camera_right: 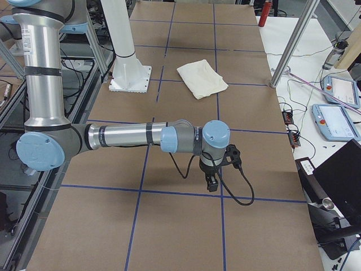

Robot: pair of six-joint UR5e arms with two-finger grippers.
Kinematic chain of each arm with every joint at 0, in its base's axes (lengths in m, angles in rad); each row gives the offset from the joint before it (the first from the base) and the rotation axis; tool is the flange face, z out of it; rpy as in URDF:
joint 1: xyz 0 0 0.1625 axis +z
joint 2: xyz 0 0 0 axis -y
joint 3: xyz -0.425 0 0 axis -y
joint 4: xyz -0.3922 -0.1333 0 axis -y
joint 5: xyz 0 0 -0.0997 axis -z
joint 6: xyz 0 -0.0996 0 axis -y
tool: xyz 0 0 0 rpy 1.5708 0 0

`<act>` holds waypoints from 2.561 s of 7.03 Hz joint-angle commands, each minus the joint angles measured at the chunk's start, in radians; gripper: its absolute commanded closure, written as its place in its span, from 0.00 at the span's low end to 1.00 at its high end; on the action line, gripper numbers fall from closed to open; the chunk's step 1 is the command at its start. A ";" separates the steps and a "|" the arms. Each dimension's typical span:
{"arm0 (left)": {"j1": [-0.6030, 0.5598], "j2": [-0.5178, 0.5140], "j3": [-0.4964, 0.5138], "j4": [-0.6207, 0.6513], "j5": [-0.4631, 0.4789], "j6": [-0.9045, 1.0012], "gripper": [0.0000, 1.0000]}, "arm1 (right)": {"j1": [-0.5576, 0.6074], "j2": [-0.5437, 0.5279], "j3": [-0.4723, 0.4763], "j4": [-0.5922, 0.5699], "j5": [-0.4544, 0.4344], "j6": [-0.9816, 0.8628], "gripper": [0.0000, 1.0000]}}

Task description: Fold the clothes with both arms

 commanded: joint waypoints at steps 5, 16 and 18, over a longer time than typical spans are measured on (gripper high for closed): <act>0.045 0.061 0.006 0.110 -0.053 -0.295 0.00 | 0.017 -0.073 0.011 -0.003 0.031 0.104 0.00; 0.060 0.063 -0.007 0.110 -0.072 -0.379 0.00 | 0.035 -0.115 0.022 0.000 0.102 0.142 0.00; 0.060 0.063 -0.007 0.106 -0.074 -0.445 0.00 | 0.035 -0.112 0.022 0.000 0.102 0.142 0.00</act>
